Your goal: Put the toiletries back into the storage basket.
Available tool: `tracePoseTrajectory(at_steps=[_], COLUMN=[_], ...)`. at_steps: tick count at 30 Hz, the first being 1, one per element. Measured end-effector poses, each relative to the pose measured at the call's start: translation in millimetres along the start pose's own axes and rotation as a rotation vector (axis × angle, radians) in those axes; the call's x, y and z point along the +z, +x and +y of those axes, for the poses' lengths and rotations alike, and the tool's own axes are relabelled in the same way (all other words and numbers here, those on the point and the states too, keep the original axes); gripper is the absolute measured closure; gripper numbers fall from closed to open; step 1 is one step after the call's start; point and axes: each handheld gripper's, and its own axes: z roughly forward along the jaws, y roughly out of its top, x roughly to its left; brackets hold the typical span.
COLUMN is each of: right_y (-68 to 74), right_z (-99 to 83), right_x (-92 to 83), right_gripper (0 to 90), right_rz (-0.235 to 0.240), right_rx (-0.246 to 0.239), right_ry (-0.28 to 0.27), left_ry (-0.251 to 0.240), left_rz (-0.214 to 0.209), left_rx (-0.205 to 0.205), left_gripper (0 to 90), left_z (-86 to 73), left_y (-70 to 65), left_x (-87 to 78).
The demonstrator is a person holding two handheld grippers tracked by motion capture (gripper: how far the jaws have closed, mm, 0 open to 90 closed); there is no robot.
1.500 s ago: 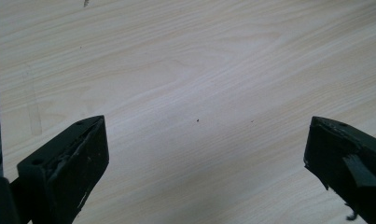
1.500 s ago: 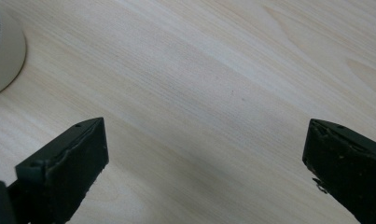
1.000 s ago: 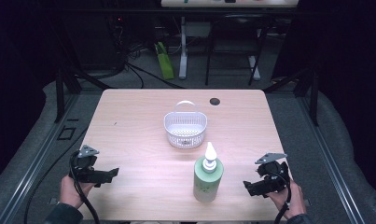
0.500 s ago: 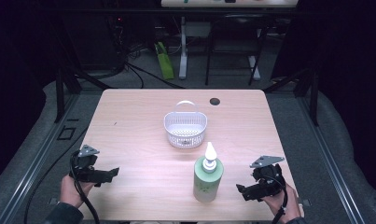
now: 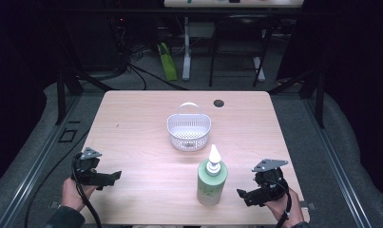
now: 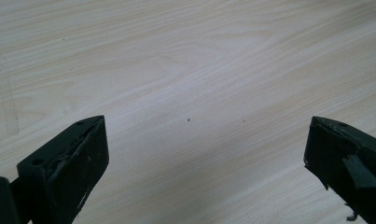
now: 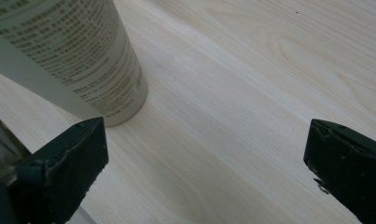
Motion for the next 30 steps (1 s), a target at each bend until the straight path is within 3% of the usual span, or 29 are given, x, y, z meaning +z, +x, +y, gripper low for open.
tracePoseTrajectory(at_steps=[14,30], right_y=[14.2,34.0], right_z=[4.0,15.9], right_x=[-1.5,-6.8], right_gripper=[0.0,0.0], right_rz=[0.068,0.178], right_rx=[-0.045,-0.090], right_ry=[-0.013,-0.098], left_ry=[-0.004,0.004], left_rz=[-0.001,-0.004], left_rx=[0.004,0.010], left_gripper=[0.0,0.0], left_z=[1.2,2.5], left_y=[-1.6,-2.5], left_x=[0.0,2.6])
